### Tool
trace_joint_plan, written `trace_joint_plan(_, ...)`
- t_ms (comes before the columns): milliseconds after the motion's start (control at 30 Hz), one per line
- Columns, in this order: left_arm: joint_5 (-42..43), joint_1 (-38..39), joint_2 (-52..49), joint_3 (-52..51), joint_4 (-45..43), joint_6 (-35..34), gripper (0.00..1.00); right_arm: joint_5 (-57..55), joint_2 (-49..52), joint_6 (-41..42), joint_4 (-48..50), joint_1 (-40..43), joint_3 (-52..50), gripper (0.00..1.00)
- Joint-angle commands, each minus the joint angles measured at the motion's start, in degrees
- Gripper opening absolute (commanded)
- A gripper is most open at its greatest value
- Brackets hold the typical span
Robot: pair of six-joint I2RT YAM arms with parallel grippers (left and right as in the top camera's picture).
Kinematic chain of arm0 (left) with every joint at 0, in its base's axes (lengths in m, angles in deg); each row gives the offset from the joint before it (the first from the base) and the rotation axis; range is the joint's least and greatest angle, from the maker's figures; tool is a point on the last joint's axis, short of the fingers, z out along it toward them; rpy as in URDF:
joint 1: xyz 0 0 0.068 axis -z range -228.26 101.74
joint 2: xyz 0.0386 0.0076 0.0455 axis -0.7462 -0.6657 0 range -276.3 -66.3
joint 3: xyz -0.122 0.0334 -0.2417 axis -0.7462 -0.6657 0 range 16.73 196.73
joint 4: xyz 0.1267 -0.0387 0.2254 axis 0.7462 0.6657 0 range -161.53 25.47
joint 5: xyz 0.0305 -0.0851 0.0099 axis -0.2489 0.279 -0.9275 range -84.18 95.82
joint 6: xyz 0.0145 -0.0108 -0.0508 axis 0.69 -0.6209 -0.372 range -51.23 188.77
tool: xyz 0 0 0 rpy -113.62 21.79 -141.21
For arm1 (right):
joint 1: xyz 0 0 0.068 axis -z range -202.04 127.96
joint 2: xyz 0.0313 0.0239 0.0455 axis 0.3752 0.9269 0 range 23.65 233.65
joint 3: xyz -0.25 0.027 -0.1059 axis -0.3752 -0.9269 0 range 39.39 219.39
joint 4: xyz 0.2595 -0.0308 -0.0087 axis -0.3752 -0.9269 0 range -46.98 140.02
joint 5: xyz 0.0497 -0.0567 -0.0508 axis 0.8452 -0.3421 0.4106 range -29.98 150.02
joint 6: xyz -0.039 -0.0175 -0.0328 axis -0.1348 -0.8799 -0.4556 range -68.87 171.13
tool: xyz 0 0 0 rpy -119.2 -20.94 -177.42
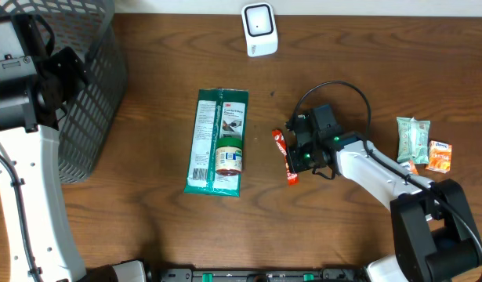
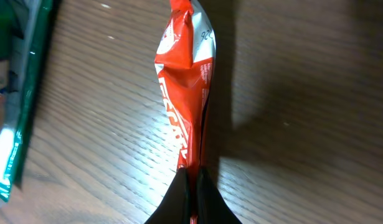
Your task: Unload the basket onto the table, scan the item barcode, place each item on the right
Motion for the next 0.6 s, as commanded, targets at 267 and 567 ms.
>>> trace_joint_plan(267, -0.7, -0.3, 0.0, 0.3, 0.0, 0.5, 0.92, -43.7, -9.9, -0.3, -13.7, -3.1, 8.6, 0.01)
trace_joint_plan(567, -0.7, -0.3, 0.0, 0.3, 0.0, 0.5, 0.92, -66.6, -3.0, 3.1, -17.2, -10.0, 8.5, 0.01)
